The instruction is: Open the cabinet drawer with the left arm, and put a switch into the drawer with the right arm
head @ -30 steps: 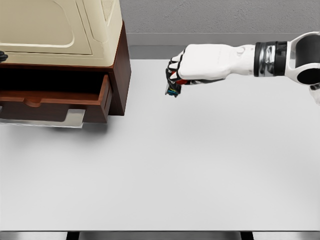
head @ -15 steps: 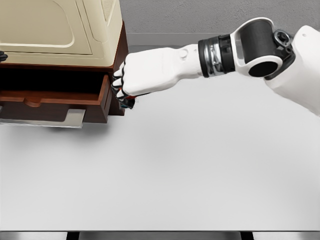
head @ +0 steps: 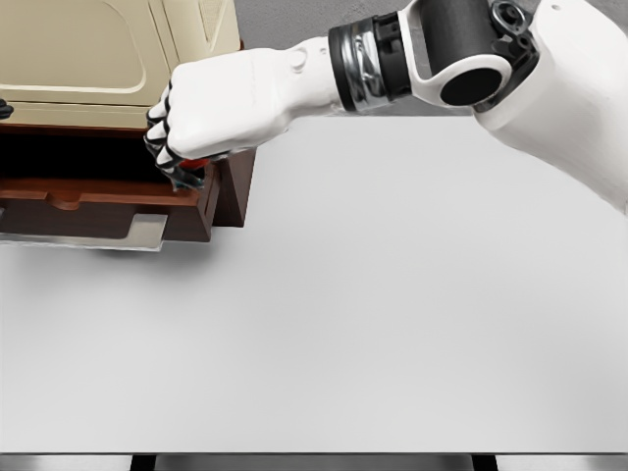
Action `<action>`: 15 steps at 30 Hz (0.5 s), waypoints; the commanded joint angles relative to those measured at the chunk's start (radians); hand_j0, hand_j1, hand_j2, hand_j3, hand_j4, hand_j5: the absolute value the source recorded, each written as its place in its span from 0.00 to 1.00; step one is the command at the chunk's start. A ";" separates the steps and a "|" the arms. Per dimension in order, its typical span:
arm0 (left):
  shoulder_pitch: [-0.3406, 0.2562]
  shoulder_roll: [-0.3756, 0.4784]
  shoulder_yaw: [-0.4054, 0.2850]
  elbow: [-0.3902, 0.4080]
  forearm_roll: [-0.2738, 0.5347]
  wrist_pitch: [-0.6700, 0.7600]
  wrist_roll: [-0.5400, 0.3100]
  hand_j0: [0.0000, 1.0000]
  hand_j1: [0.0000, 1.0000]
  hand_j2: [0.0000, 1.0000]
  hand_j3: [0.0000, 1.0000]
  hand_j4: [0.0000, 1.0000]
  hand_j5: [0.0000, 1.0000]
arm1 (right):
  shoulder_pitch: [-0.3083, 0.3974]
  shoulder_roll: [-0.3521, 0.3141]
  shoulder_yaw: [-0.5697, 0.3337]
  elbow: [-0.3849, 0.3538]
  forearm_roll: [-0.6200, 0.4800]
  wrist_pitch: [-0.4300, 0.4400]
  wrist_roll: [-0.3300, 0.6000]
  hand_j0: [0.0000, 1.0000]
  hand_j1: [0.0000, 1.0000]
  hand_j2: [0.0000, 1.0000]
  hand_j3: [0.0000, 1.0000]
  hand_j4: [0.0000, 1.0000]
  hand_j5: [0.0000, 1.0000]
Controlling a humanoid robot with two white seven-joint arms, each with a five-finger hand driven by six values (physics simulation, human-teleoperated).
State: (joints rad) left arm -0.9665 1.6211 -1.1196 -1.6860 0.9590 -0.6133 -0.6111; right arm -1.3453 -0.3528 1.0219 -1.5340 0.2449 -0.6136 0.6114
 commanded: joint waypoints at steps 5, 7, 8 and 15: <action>0.000 0.000 0.000 0.000 0.009 0.002 0.000 1.00 1.00 1.00 1.00 1.00 1.00 | -0.028 0.101 0.003 0.152 -0.001 0.003 -0.001 0.37 0.37 0.37 0.37 0.37 0.37; 0.000 0.000 0.000 0.000 0.009 0.002 0.000 1.00 1.00 1.00 1.00 1.00 1.00 | -0.028 0.133 0.015 0.186 0.005 0.003 -0.001 0.37 0.37 0.37 0.37 0.37 0.37; 0.000 0.000 0.000 0.000 0.009 0.002 0.000 1.00 1.00 1.00 1.00 1.00 1.00 | -0.028 0.147 0.017 0.204 0.008 0.003 -0.001 0.37 0.37 0.37 0.37 0.37 0.37; 0.000 0.000 0.000 0.000 0.006 0.002 0.000 1.00 1.00 1.00 1.00 1.00 1.00 | -0.054 0.221 0.027 0.330 0.011 0.003 -0.001 0.38 0.38 0.38 0.38 0.38 0.38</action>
State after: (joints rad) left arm -0.9664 1.6212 -1.1195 -1.6859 0.9570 -0.6133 -0.6111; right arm -1.3990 -0.1565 1.0452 -1.2400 0.2591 -0.6138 0.6113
